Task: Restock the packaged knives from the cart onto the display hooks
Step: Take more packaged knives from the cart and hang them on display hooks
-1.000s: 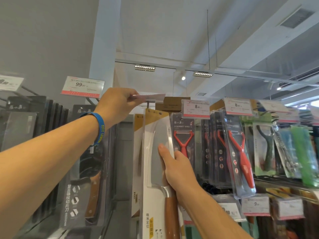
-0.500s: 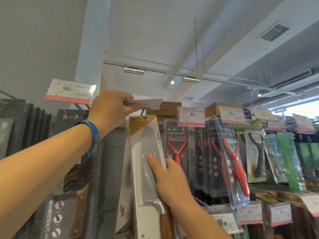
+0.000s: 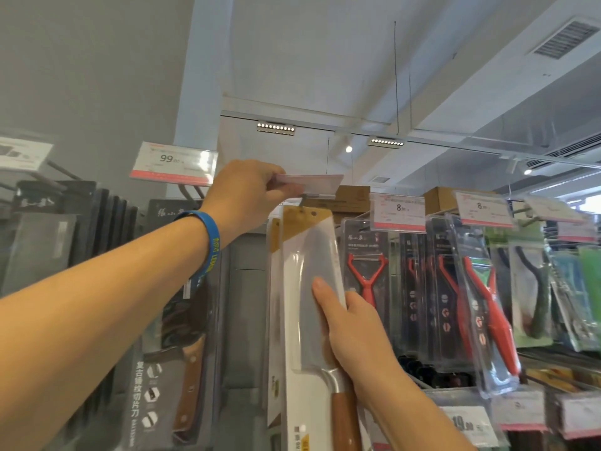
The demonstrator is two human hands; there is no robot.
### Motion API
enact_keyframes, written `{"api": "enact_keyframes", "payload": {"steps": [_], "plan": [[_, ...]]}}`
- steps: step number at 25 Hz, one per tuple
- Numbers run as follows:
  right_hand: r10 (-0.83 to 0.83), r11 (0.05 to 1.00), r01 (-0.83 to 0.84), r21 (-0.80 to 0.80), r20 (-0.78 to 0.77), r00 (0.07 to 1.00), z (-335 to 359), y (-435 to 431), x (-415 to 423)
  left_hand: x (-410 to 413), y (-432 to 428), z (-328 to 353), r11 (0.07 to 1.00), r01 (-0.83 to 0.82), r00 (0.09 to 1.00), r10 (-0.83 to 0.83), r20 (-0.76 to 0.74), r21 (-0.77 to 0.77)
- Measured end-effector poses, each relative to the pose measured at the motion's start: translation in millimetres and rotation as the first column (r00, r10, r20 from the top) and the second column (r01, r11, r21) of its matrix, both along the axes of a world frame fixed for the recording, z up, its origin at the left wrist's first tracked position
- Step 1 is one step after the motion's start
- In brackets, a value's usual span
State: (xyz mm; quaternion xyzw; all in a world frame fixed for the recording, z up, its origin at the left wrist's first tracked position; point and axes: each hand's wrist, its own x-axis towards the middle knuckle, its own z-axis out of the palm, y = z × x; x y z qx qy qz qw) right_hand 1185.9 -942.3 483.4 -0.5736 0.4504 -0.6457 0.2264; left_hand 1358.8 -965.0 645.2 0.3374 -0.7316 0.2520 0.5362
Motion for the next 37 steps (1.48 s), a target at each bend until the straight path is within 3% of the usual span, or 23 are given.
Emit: {"api": "enact_keyframes", "payload": {"steps": [3, 9, 15, 18, 21, 23, 24, 26, 27, 29, 30, 32, 34, 37], "plan": [[0.026, 0.996, -0.024, 0.087, -0.025, 0.999, 14.6, -7.6, 1.0, -1.4, 1.0, 0.3, 1.0, -0.002, 1.0, 0.002, -0.011, 0.008], [-0.033, 0.995, 0.046, 0.088, -0.148, 0.988, 14.3, -46.8, 16.6, -3.3, 6.7, -5.3, 1.0, -0.02, 1.0, 0.02, -0.01, 0.02], [-0.021, 0.97, 0.082, 0.229, -0.257, 0.966, 11.3, -79.5, 28.1, 0.7, 12.8, -14.4, 1.0, -0.007, 1.0, 0.006, 0.028, 0.022], [-0.034, 0.947, 0.125, 0.295, -0.297, 0.954, 14.0, -83.3, 25.3, 4.1, 14.5, -20.8, 0.974, -0.209, 0.935, 0.226, 0.275, -0.091], [-0.036, 0.918, 0.221, 0.329, -0.484, 0.874, 20.1, -74.3, 11.4, 3.4, 21.1, -31.3, 0.907, -0.38, 0.804, 0.421, 0.42, -0.182], [-0.092, 0.907, 0.338, 0.253, -0.662, 0.744, 17.2, -57.0, 5.1, 6.0, 30.9, -54.9, 0.924, -0.334, 0.825, 0.383, 0.415, -0.187], [-0.214, 0.903, 0.406, 0.142, -0.67, 0.711, 12.1, -48.8, 3.8, 10.0, 36.1, -71.8, 0.942, -0.289, 0.866, 0.333, 0.372, -0.17], [-0.454, 0.884, 0.444, -0.142, -0.484, 0.748, -2.3, -26.8, 9.9, 21.9, 45.5, -109.7, 0.974, -0.225, 0.948, 0.228, 0.221, -0.041], [-0.438, 0.897, 0.358, -0.259, -0.407, 0.802, -7.0, -12.4, 17.4, 28.2, 50.2, -129.6, 0.978, -0.199, 0.973, 0.189, 0.131, 0.065], [-0.105, 0.958, -0.017, -0.285, -0.409, 0.907, -21.1, 15.7, 32.7, 41.9, 63.4, -176.4, 0.956, -0.14, 0.987, 0.155, -0.037, 0.257], [0.129, 0.94, -0.246, -0.236, -0.421, 0.898, -35.7, 30.5, 39.9, 51.5, 73.3, -205.4, 0.94, -0.125, 0.983, 0.16, -0.086, 0.317], [0.52, 0.797, -0.595, -0.107, -0.378, 0.766, -78.1, 59.8, 49.8, 76.9, 101.7, -273.2, 0.904, -0.107, 0.977, 0.173, -0.126, 0.414], [0.749, 0.641, -0.765, 0.069, -0.275, 0.603, -142.9, 81.5, 59.6, 104.3, 143.9, -355.1, 0.826, -0.07, 0.943, 0.238, -0.234, 0.559], [0.886, 0.459, -0.806, 0.375, -0.121, 0.449, -259.4, 114.8, 93.5, 134.1, 233.0, -482.3, 0.645, 0.036, 0.763, 0.476, -0.438, 0.763]]}}
